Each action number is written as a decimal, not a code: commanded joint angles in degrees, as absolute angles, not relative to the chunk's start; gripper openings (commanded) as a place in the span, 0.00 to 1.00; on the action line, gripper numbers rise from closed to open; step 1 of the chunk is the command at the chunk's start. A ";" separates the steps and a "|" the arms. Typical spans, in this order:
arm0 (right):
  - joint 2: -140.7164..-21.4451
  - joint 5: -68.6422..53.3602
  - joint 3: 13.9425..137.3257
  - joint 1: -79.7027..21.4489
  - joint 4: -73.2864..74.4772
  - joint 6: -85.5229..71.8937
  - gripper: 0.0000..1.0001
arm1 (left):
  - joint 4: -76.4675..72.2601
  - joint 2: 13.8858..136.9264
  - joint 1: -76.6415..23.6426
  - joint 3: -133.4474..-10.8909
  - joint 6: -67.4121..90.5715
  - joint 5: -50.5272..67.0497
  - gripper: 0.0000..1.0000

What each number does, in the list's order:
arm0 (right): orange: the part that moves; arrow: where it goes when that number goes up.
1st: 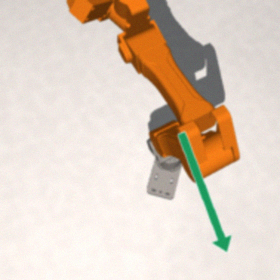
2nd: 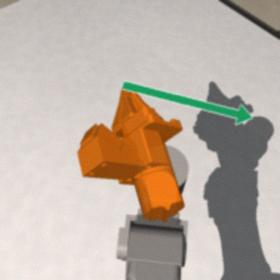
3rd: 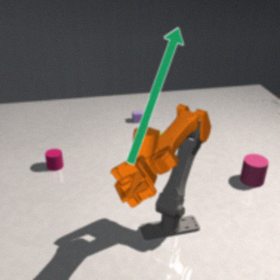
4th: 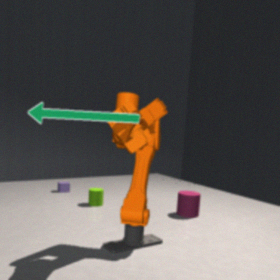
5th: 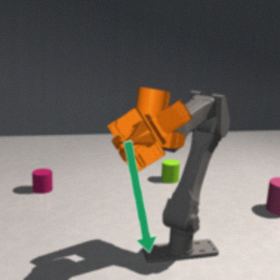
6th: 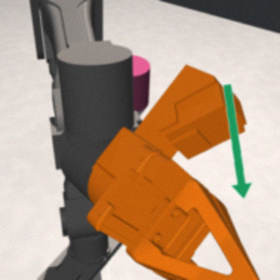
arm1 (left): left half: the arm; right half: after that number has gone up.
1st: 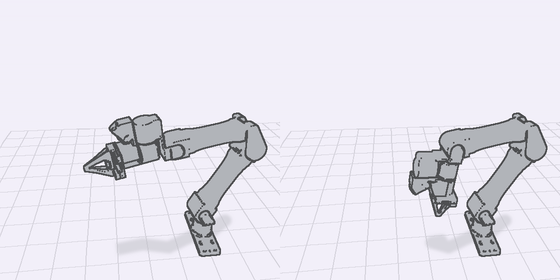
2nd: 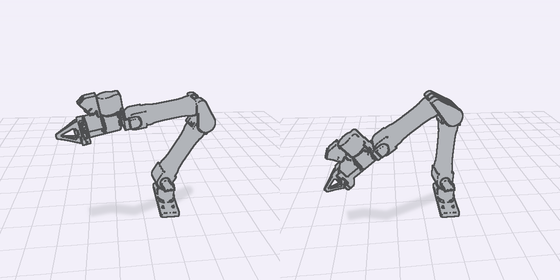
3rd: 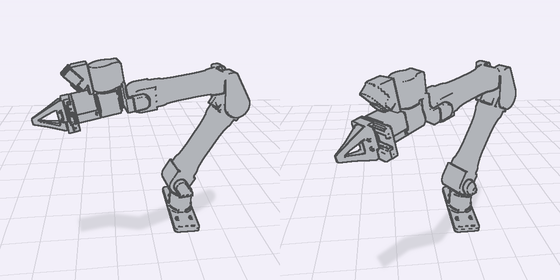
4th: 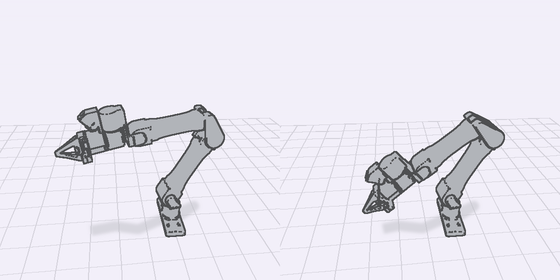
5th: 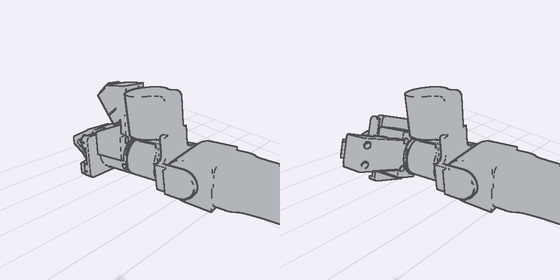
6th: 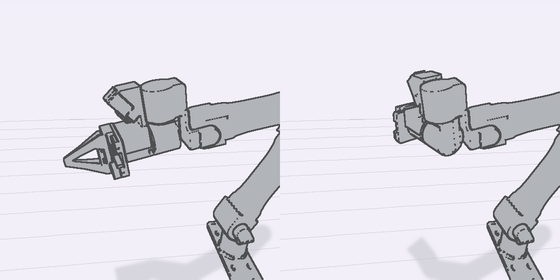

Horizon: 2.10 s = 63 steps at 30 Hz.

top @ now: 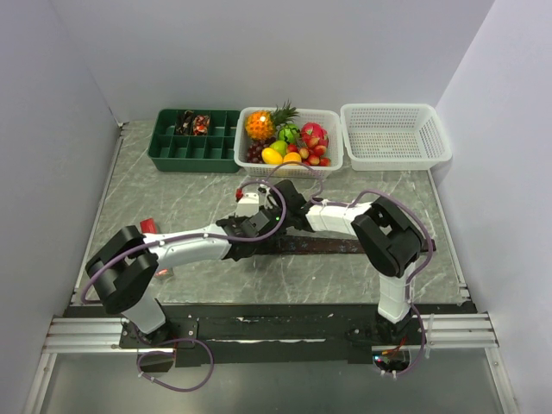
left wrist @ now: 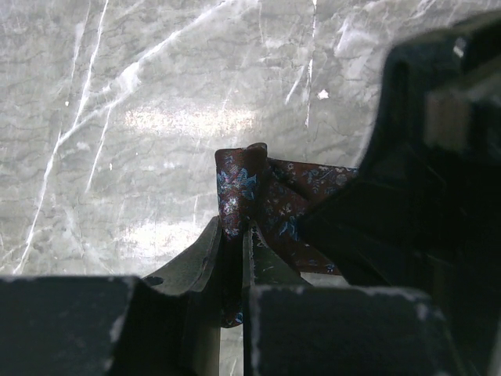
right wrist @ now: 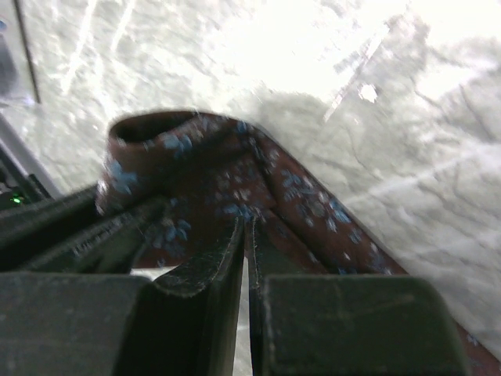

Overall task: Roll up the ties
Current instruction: Roll the tie at the center of the board.

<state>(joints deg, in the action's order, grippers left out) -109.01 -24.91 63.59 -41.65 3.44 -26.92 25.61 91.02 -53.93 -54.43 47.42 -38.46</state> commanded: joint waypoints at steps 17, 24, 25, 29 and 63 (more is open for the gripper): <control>-113.64 -28.12 62.49 -42.45 -5.10 -31.73 0.13 | 21.98 91.41 -57.74 -57.05 46.32 -39.38 0.15; -113.03 -28.12 61.61 -42.36 -5.45 -31.47 0.13 | 13.73 89.22 -57.74 -51.25 47.55 -34.46 0.55; -112.94 -27.95 61.61 -42.28 -5.19 -31.38 0.13 | 12.49 88.60 -57.74 -50.37 47.64 -33.84 0.59; -112.06 -27.86 60.82 -42.10 -4.84 -30.85 0.13 | 6.95 85.61 -57.74 -45.37 48.25 -31.30 0.61; -110.39 -27.51 61.96 -42.10 -3.08 -31.03 0.13 | -28.03 71.90 -49.57 -22.41 50.80 -17.23 0.35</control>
<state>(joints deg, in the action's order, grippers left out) -112.20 -29.61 61.54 -41.50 -4.27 -31.59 -22.17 73.60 -50.28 -22.90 49.15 -20.47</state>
